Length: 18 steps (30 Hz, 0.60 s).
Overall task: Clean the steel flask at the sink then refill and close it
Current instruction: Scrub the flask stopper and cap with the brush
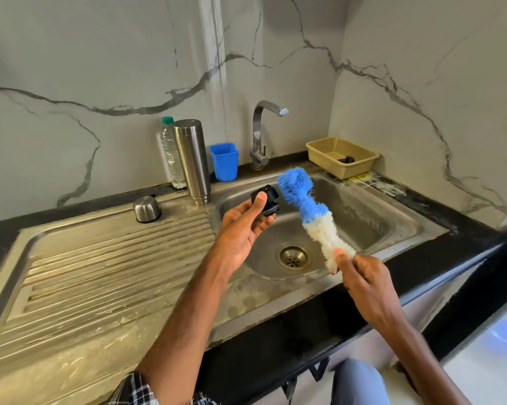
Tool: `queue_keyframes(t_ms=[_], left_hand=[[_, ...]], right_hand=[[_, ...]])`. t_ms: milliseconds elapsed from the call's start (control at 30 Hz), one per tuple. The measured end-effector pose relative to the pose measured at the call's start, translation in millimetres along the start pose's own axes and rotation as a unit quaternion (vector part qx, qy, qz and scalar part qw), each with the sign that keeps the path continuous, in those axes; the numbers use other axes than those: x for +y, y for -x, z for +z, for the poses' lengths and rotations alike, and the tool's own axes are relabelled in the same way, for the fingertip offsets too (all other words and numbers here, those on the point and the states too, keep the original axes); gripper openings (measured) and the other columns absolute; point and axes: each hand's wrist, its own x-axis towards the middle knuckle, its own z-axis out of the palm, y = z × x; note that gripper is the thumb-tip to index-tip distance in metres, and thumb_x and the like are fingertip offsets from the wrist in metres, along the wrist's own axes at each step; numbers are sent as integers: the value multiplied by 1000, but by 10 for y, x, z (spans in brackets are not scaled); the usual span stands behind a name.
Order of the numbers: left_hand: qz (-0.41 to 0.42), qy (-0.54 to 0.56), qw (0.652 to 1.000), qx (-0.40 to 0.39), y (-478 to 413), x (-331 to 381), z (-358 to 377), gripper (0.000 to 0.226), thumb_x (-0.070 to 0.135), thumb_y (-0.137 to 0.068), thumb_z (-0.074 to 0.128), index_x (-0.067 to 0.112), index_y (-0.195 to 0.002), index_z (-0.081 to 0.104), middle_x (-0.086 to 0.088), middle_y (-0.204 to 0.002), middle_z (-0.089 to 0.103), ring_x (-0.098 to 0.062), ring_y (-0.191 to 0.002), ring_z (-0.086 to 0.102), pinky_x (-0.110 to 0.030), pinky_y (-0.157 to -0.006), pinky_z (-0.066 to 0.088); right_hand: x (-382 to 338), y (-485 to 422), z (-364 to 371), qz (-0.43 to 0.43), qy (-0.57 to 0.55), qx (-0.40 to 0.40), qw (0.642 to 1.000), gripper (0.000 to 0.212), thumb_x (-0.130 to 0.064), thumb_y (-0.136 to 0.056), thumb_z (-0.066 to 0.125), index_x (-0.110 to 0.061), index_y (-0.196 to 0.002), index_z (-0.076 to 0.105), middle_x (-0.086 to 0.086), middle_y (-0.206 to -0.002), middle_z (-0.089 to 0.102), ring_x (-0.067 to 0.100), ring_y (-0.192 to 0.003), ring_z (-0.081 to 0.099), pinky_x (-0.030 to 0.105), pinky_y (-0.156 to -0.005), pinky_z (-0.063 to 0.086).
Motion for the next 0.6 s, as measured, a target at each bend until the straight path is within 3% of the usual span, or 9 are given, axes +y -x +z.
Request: queue_keyframes(t_ms=[300,400,533,600], left_hand=[[-10,10,999,-30,40,-18,7,20,17,-100,62,1,-110,70,-13,-98,77,-17,-77,70,-21,-68,61],[-7,26,999,-21,9,-13,-26,22,16,-99,62,-1,-112,69,-17,-103,75,-18,-77,70,-24,-70,62],[-10,38,999,-13,9,-8,-12,22,15,-99,63,-2,-113,67,-18,-104,73,-18,-83,70,-25,-70,62],[-8,56,998,-17,8,10,-15,19,13,-100,61,0,-112,66,-18,-105,73,-19,-85,70,-26,-72,61]], right_hand=[[-58,18,71,-6,-26,-30,999,49,-42,-96,53,-9,-60,60,14,-53,47,28,-46,38,40,-46,33],[-85,20,55,-22,-11,-38,999,48,-36,-99,55,-17,-55,57,5,-49,42,18,-43,35,36,-45,30],[-45,-21,9,1,0,-20,1000,50,-34,-100,54,-7,-58,56,-4,-47,43,12,-42,36,35,-45,31],[-50,12,9,-24,-6,-29,999,48,-32,-100,55,-18,-55,58,-3,-48,43,12,-42,35,32,-44,30]])
